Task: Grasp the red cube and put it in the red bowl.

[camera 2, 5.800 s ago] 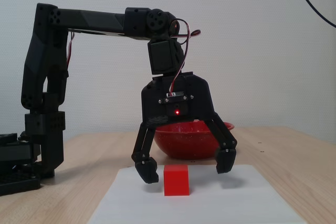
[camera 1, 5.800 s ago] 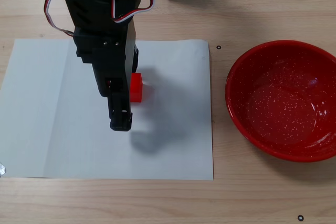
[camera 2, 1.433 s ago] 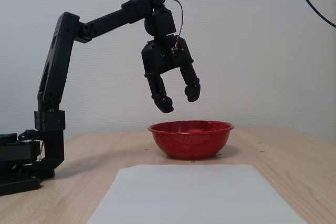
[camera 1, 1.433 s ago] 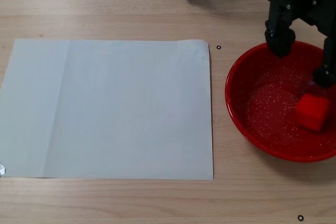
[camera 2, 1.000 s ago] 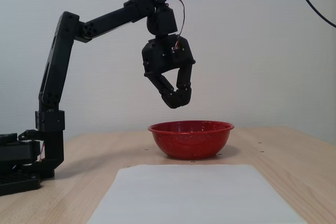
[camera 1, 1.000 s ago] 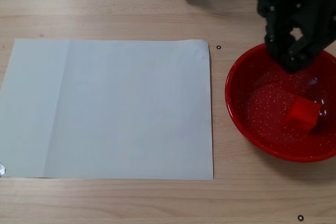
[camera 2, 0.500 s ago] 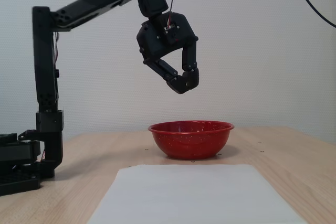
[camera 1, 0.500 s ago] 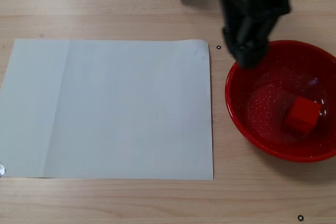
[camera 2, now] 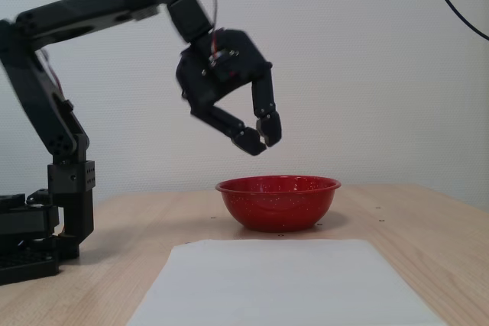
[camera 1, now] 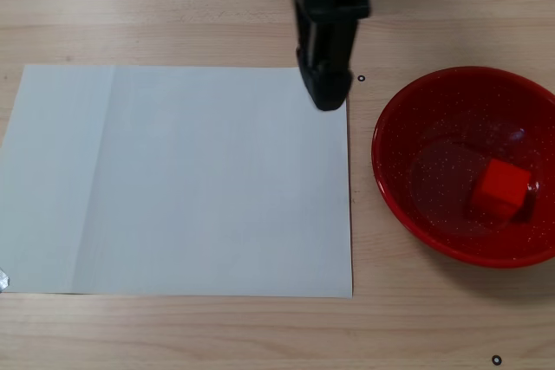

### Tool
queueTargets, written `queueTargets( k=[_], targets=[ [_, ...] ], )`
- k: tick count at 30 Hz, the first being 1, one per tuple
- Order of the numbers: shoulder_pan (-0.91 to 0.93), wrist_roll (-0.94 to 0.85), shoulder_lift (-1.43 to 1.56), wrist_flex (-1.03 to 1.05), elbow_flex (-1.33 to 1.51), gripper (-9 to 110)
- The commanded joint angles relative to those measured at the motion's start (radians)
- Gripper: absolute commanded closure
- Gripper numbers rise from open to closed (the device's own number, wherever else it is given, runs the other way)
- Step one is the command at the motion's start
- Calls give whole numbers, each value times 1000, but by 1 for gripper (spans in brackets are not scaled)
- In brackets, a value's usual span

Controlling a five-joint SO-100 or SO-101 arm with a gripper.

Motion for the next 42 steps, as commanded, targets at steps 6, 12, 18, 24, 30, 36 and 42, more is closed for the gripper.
queueTargets(
  k=[6, 12, 18, 24, 30, 36, 42],
  targets=[
    [-18, 11, 342, -195, 328, 101],
    [-9, 12, 555, -353, 614, 101],
    [-5, 14, 732, -482, 856, 101],
    [-18, 14, 913, -630, 1103, 101],
    [-14, 17, 1029, -684, 1243, 101],
    [3, -20, 1111, -653, 1322, 101],
    [5, -74, 1123, -518, 1322, 101]
  ],
)
